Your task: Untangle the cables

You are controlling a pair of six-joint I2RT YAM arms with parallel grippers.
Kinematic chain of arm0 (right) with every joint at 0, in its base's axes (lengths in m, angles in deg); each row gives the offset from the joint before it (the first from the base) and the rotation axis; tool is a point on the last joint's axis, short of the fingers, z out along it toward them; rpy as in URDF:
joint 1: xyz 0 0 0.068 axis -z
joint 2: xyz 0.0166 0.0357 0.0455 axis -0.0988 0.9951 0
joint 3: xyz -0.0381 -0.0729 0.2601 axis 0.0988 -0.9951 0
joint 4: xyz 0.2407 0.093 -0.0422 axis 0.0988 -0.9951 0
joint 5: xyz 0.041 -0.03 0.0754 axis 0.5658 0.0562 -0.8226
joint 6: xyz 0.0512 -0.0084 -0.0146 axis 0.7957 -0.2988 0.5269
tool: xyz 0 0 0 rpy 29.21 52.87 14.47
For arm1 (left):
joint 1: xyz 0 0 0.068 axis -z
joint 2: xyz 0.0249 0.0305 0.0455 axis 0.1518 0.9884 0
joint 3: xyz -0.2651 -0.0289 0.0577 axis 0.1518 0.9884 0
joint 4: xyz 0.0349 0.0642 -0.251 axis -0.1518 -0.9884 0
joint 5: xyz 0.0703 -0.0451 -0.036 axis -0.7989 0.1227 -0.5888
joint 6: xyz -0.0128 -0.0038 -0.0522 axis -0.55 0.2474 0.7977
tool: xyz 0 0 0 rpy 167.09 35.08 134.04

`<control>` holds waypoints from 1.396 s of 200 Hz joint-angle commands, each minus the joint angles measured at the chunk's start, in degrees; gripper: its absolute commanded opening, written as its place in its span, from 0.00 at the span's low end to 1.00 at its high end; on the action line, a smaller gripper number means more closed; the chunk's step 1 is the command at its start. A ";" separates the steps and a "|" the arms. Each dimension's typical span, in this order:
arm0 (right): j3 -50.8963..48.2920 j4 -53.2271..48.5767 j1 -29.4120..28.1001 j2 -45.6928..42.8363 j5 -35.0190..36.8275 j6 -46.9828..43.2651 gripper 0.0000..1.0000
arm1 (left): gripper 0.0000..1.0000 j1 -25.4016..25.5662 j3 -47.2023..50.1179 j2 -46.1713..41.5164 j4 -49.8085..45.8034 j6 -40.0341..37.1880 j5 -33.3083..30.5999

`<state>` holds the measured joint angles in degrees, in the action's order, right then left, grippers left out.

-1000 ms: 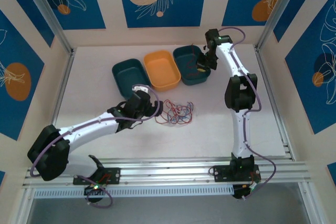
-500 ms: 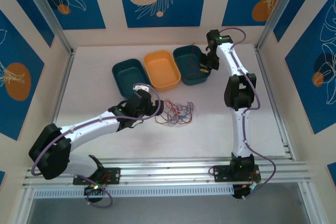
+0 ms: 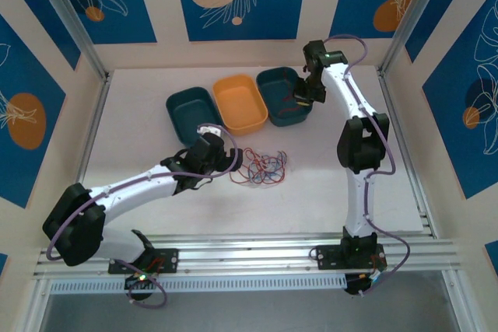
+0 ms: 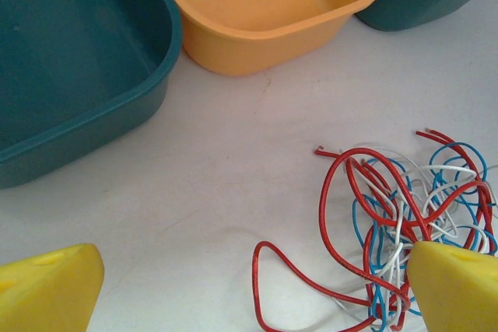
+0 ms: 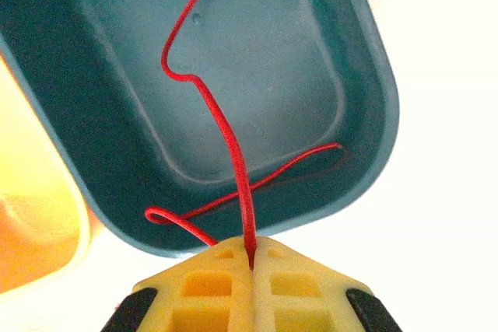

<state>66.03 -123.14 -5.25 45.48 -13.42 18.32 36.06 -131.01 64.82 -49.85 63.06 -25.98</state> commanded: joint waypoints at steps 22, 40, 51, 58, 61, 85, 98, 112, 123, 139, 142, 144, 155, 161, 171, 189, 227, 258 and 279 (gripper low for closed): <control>-2.77 0.55 -0.48 -1.66 0.92 0.17 0.00 | 1.00 0.15 -0.83 0.78 -0.90 0.68 0.76; -1.69 0.20 -0.42 -0.21 1.22 0.06 0.00 | 1.00 0.12 -0.89 0.83 -1.02 0.63 0.72; -0.73 0.17 -0.33 0.97 1.41 -0.19 0.03 | 1.00 0.11 -0.89 0.77 -0.99 0.62 0.78; -0.18 0.24 -0.29 1.66 1.51 -0.34 0.06 | 1.00 0.17 -0.85 0.78 -1.03 0.63 0.72; 0.11 0.24 -0.33 1.99 1.52 -0.38 0.06 | 1.00 0.12 -0.88 0.77 -0.95 0.64 0.76; 2.85 0.35 -0.07 4.73 1.75 -0.72 0.05 | 1.00 0.12 -0.89 0.85 -1.04 0.76 0.71; 5.41 -0.52 0.41 6.83 1.36 -0.58 0.00 | 1.00 0.08 -0.89 0.85 -1.25 0.73 0.69; 8.35 -1.87 0.80 9.22 1.31 -0.52 0.00 | 1.00 0.16 -0.98 0.86 -1.29 0.63 0.71; 10.45 -2.97 0.98 10.82 1.48 -0.64 0.00 | 1.00 0.12 -1.19 0.95 -0.97 0.43 0.78; 12.24 -3.46 1.07 12.35 1.42 -0.95 0.00 | 1.00 0.11 -1.75 1.34 -0.43 0.19 0.83; 12.54 -3.45 1.12 12.65 1.25 -1.04 0.00 | 1.00 0.12 -1.89 1.44 -0.34 0.19 0.80; 12.72 -3.48 1.11 12.88 1.15 -1.08 0.00 | 1.00 0.12 -1.93 1.51 -0.26 0.19 0.93; 14.12 -3.84 1.07 14.14 0.66 -1.57 0.00 | 1.00 0.15 -2.50 2.14 0.09 0.03 1.08; 15.14 -4.18 0.93 14.96 0.47 -1.98 0.00 | 1.00 0.14 -2.85 2.40 0.25 -0.07 1.24; 17.16 -5.20 0.68 16.59 0.84 -2.51 0.00 | 1.00 0.08 -3.40 3.00 0.33 -0.22 1.54; 20.90 -6.97 0.25 19.58 1.27 -3.70 0.00 | 1.00 0.17 -4.34 3.91 0.13 -0.41 1.90; 24.37 -7.62 -1.03 22.63 1.94 -6.81 0.00 | 1.00 0.16 -4.65 4.11 0.10 -0.33 2.11; 24.00 -6.95 -2.09 23.15 1.61 -10.08 0.00 | 1.00 0.14 -4.50 3.76 -0.40 -0.18 1.87; 24.13 -7.52 -3.09 23.11 2.42 -11.97 0.00 | 1.00 0.12 -4.48 3.72 -0.37 -0.08 1.94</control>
<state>88.59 -128.39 -7.15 68.41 -11.47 10.10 36.06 -134.09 68.60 -49.65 63.02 -24.47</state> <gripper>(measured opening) 0.055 0.998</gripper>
